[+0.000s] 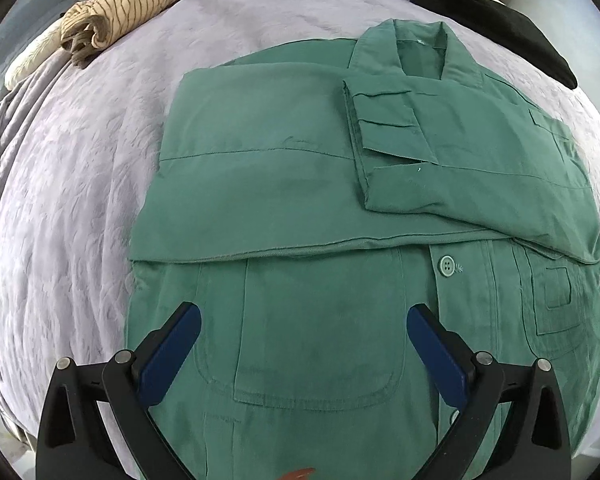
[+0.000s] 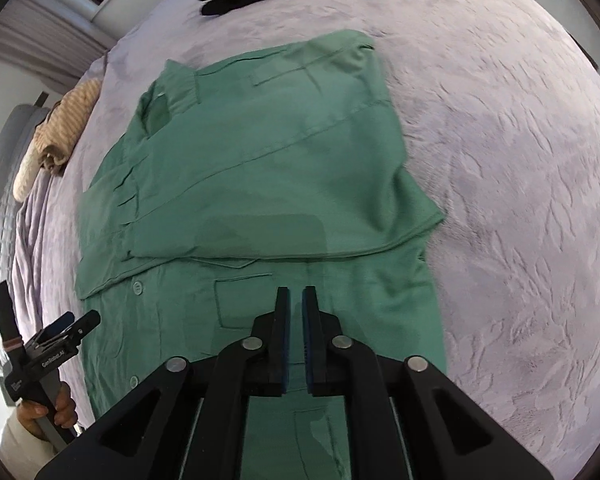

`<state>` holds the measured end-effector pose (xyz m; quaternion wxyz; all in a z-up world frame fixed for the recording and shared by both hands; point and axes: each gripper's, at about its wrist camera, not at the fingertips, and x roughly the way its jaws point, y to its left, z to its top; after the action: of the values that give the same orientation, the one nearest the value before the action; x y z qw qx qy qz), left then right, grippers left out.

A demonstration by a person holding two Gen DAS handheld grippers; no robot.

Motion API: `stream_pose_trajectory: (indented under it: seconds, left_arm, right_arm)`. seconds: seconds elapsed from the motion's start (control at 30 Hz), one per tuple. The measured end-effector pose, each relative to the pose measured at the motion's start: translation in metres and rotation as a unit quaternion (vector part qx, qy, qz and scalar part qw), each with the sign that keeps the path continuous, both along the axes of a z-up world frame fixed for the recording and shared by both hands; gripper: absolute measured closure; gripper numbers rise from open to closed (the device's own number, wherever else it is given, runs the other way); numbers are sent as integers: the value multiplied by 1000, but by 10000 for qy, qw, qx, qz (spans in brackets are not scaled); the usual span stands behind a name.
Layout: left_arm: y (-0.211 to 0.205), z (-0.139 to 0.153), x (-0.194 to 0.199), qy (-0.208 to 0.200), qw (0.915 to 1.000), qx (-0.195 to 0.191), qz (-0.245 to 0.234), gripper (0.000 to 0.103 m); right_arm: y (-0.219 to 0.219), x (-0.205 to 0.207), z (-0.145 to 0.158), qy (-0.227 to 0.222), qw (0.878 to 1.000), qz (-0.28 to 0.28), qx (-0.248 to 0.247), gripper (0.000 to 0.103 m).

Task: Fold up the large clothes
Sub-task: 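Open the left gripper to release the folded sleeve, then move both open grippers to the hem edge of the green jacket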

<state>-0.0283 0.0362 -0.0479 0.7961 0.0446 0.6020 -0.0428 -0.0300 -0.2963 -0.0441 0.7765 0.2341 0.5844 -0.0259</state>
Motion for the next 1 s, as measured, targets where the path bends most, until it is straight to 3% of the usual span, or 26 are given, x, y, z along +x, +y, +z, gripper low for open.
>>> stream_pose_trajectory:
  seconds: [0.03, 0.07, 0.1, 0.23, 0.27, 0.4, 1.0]
  left_arm:
    - [3, 1, -2, 12, 10000, -8, 28, 0]
    - [3, 3, -3, 19, 10000, -15, 49, 0]
    - [0, 1, -1, 27, 10000, -19, 66, 0]
    - [-3, 3, -6, 43, 10000, 33, 79, 0]
    - [-3, 3, -7, 52, 10000, 37, 67, 0]
    - [-6, 5, -13, 80, 9999, 60, 32, 0]
    - [-10, 10, -33, 192, 9996, 190, 36, 0]
  right_arm:
    - [2, 0, 1, -46, 10000, 13, 37, 43]
    - [3, -1, 4, -119, 9999, 18, 71, 13]
    - [5, -2, 7, -227, 9997, 39, 50, 10]
    - [13, -4, 14, -354, 9992, 158, -126, 8]
    - [15, -5, 15, -388, 9989, 189, -164, 0]
    - [20, -9, 19, -438, 9982, 294, -301, 0]
    - [28, -16, 6, 42, 9992, 402, -4, 0]
